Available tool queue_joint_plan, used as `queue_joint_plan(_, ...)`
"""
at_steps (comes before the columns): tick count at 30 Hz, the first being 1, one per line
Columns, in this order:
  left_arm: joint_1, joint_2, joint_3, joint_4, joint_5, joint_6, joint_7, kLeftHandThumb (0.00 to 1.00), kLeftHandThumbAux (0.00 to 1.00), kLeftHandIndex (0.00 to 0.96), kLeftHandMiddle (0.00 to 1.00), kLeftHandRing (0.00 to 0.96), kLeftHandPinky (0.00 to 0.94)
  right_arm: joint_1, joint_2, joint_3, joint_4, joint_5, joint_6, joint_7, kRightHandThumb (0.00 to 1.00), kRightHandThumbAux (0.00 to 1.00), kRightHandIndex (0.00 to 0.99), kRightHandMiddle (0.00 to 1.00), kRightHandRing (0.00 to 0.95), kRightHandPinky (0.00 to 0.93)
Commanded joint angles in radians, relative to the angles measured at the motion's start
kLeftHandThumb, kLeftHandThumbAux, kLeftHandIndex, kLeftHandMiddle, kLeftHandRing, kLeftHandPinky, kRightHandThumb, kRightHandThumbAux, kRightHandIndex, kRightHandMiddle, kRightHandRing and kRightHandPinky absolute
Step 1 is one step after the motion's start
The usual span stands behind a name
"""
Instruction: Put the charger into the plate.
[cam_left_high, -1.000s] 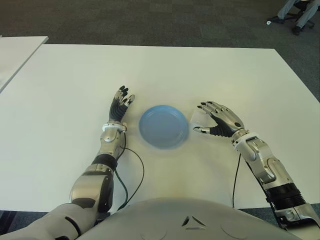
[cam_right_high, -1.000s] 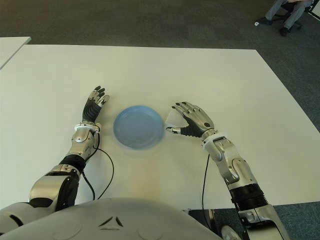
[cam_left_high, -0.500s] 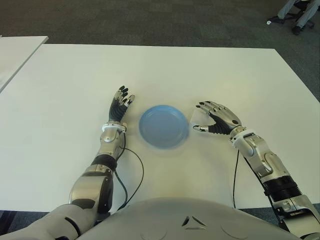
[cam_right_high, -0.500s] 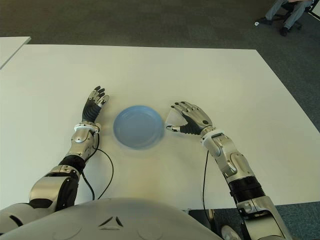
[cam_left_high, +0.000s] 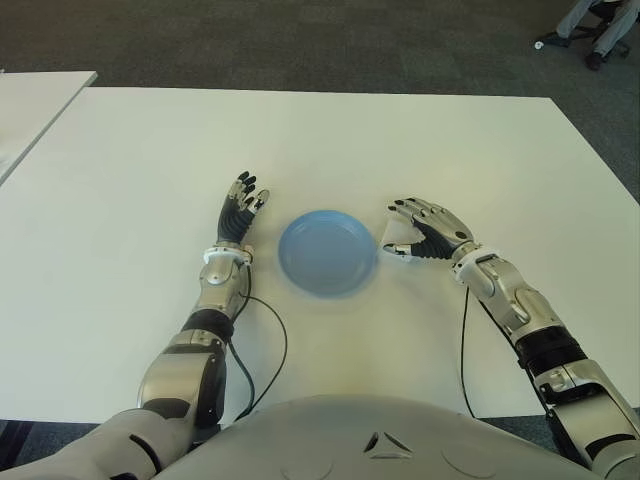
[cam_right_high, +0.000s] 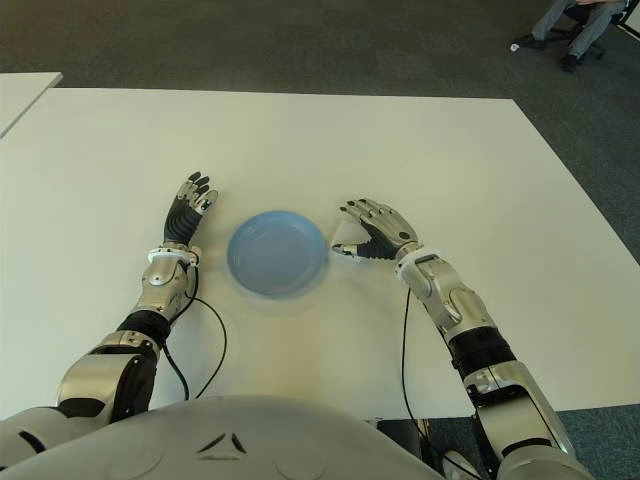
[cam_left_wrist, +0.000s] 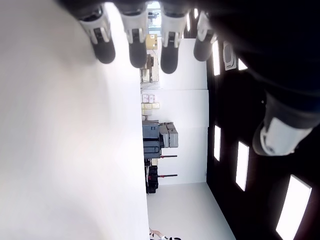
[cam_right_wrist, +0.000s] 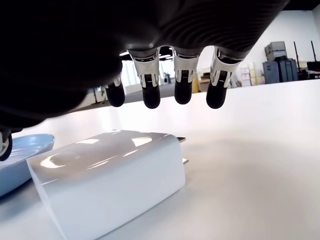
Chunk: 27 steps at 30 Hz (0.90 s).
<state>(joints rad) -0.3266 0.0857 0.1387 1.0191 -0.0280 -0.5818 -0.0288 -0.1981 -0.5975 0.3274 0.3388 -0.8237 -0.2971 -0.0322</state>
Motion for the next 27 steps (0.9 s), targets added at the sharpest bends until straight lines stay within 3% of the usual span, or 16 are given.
queue_joint_plan(1, 0.061, -0.005, -0.006, 0.033, 0.003, 0.05, -0.007, 0.0, 0.533, 0.05, 0.129, 0.102, 0.069, -0.027, 0.008, 0.025, 0.057, -0.005, -0.012, -0.022, 0.305, 0.259, 0.0, 0.0, 0.0, 0.0)
queue_joint_plan(27, 0.073, -0.013, -0.004, 0.008, -0.002, 0.048, -0.01, 0.0, 0.527, 0.043, 0.131, 0.101, 0.061, -0.077, 0.014, 0.074, 0.174, -0.017, -0.006, -0.09, 0.304, 0.27, 0.0, 0.0, 0.0, 0.0)
